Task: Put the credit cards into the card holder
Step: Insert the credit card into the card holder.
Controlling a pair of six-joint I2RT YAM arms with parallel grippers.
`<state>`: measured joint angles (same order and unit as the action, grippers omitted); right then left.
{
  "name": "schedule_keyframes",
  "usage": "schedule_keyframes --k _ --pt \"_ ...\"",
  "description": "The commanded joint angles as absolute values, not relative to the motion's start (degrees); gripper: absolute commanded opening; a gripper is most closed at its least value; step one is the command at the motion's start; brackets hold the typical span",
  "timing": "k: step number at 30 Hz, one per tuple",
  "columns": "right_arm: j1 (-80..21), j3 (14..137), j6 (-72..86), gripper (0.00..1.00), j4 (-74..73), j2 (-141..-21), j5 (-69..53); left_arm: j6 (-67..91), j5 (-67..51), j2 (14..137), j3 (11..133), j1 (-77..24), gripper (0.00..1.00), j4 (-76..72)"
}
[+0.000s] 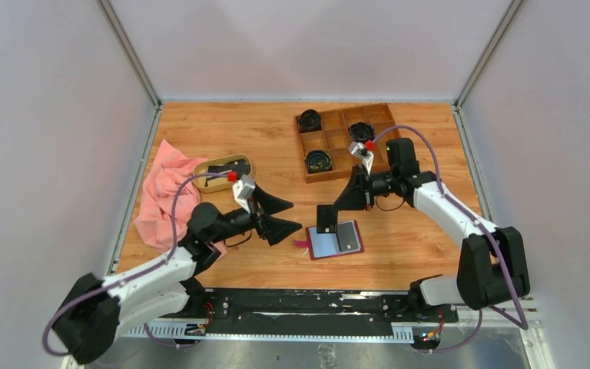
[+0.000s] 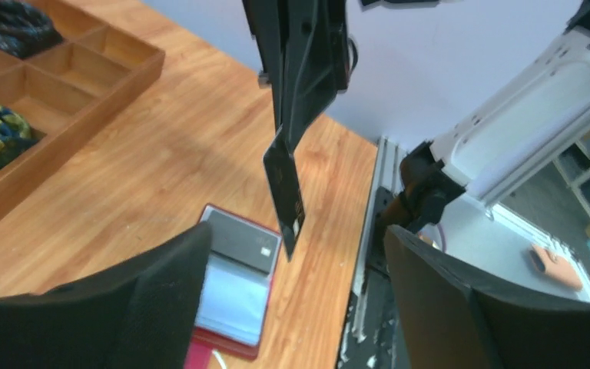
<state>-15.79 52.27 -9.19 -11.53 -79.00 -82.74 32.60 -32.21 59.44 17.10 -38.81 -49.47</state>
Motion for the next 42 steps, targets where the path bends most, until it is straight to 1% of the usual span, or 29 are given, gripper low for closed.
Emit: schedule_keyframes --k 1,2,3,4,5,6,9,13,16,22,28,31,35,42 --pt "-13.71 43.37 -7.33 0.0 -9.59 -73.14 -80.27 24.69 -23.98 42.87 11.15 -38.53 0.95 -37.18" --pt "-12.61 40.1 -3.27 0.0 -5.15 -70.94 -78.49 24.92 -22.05 38.6 9.28 -38.5 0.99 -37.04" --pt "-11.13 36.95 1.59 0.0 3.46 -69.01 -76.78 26.0 -19.33 34.9 7.46 -38.52 1.0 -36.49" --pt "-9.73 33.42 6.42 0.0 8.62 -67.39 -75.45 27.56 -16.62 31.6 6.1 -38.5 1.0 -35.45" --pt "-8.77 32.26 9.28 0.0 10.51 -66.99 -74.19 29.32 -14.28 28.69 4.99 -38.5 1.0 -33.96" --pt "-8.1 32.07 9.89 0.0 9.39 -67.4 -73.58 30.46 -13.39 26.71 4.26 -38.5 1.0 -32.89" --pt "-7.26 31.44 9.32 0.0 5.63 -68.61 -71.98 32.92 -14.72 25.35 3.26 -38.41 1.0 -32.29" --pt "-6.35 29.19 12.64 0.0 4.99 -69.94 -72.84 36.01 -18.08 31.08 3.83 -38.41 1.0 -32.32" --pt "-5.31 28.03 13.59 0.0 4.19 -70.02 -70.66 36.13 -19.14 37.38 4.05 -38.77 0.98 -32.34" --pt "-1.31 24.72 13.89 0.0 4.36 -73.04 -64.27 32.67 -12.6 44.85 5.57 -44.17 0.96 -32.42" --pt "-0.98 23.45 16.4 0.0 9.45 -74.74 -57.94 35.77 -7.87 52.7 7.56 -45.32 0.91 -32.82" --pt "-1.05 22.58 19.15 0.0 13.24 -75.69 -57.2 37.09 -7.58 55.89 8.53 -45.52 0.88 -33.54" --pt "-1.02 22.4 19.04 0.0 13.31 -76.49 -56.09 38.57 -7.14 58.86 9.24 -45.61 0.84 -34.44" --pt "-1.14 22.27 19.91 0.0 14.24 -78.49 -57.46 41.12 -7.04 63.34 9.94 -45.7 0.81 -36.27"
